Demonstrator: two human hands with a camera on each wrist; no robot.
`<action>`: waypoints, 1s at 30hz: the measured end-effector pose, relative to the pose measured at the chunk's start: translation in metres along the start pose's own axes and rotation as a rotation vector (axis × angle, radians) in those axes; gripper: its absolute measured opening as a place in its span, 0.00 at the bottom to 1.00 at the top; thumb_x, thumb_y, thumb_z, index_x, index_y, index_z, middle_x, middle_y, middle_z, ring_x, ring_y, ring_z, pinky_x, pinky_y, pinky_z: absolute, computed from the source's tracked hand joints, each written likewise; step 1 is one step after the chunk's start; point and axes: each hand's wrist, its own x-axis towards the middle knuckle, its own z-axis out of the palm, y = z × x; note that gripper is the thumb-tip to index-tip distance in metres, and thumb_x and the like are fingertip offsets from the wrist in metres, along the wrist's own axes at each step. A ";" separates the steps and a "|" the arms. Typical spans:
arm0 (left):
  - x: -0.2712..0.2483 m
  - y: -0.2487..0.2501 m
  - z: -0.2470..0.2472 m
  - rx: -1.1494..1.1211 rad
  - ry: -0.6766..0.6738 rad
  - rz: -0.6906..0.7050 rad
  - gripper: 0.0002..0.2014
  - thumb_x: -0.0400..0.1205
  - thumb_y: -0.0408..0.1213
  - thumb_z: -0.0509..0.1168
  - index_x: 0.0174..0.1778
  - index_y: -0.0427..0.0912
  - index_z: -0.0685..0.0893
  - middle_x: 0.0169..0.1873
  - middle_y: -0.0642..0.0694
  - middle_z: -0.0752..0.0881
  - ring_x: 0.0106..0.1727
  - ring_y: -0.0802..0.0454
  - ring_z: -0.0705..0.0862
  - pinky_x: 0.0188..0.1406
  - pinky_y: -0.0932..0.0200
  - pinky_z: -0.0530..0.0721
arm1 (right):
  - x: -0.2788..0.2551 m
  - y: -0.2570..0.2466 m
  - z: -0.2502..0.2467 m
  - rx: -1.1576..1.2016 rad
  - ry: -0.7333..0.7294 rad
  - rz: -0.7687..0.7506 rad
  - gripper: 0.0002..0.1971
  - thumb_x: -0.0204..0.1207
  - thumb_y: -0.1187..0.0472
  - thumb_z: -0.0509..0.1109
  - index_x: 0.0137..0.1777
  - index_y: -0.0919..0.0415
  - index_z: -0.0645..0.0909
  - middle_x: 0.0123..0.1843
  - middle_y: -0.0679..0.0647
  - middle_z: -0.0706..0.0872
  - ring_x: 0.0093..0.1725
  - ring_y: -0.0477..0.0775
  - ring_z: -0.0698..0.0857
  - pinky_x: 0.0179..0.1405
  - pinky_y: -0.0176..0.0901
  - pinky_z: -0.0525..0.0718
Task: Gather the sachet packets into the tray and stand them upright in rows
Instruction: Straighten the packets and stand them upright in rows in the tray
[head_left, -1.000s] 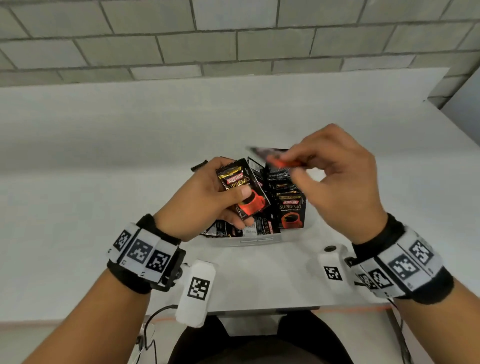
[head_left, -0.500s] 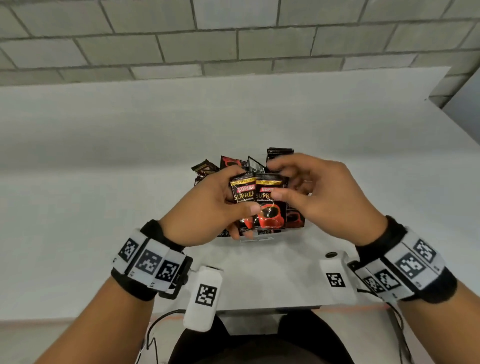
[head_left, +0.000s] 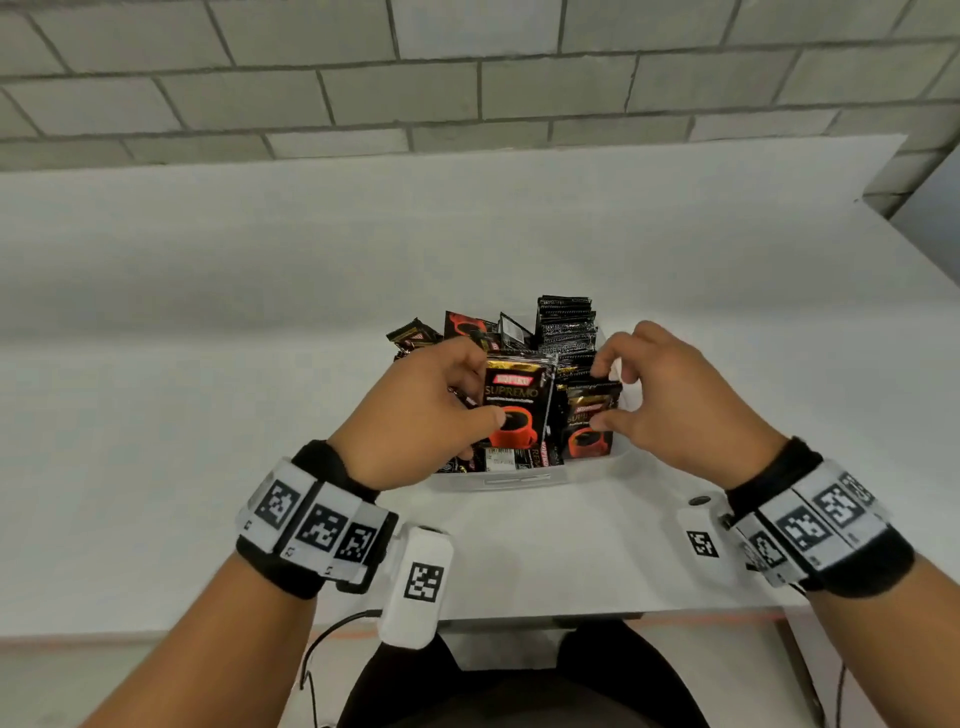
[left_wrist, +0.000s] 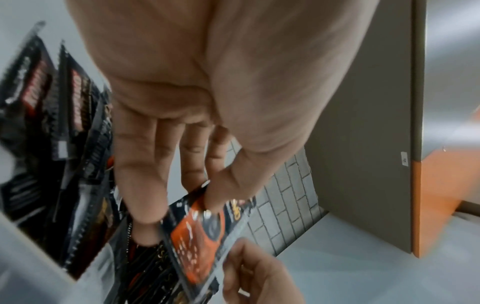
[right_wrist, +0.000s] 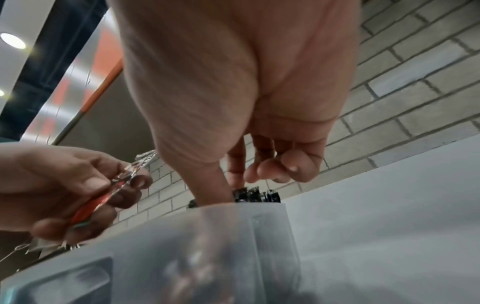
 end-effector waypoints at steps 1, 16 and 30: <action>0.001 0.001 0.001 0.043 0.002 0.017 0.12 0.78 0.35 0.77 0.51 0.48 0.81 0.42 0.51 0.87 0.36 0.40 0.90 0.41 0.42 0.92 | -0.002 -0.002 -0.003 0.007 0.013 -0.021 0.24 0.65 0.54 0.86 0.58 0.45 0.80 0.48 0.39 0.71 0.43 0.33 0.76 0.41 0.36 0.72; 0.012 -0.002 0.015 0.732 -0.189 0.075 0.30 0.76 0.26 0.67 0.66 0.66 0.81 0.58 0.58 0.85 0.59 0.54 0.75 0.57 0.49 0.84 | 0.005 -0.015 -0.021 0.121 -0.077 -0.085 0.06 0.78 0.60 0.75 0.49 0.46 0.85 0.41 0.40 0.89 0.40 0.39 0.84 0.41 0.38 0.79; 0.005 -0.010 -0.014 0.313 0.150 0.299 0.05 0.79 0.40 0.77 0.46 0.56 0.94 0.46 0.59 0.88 0.48 0.59 0.85 0.50 0.65 0.80 | 0.001 -0.006 -0.004 -0.001 -0.013 -0.059 0.23 0.66 0.57 0.85 0.56 0.46 0.79 0.48 0.42 0.73 0.47 0.43 0.75 0.46 0.45 0.79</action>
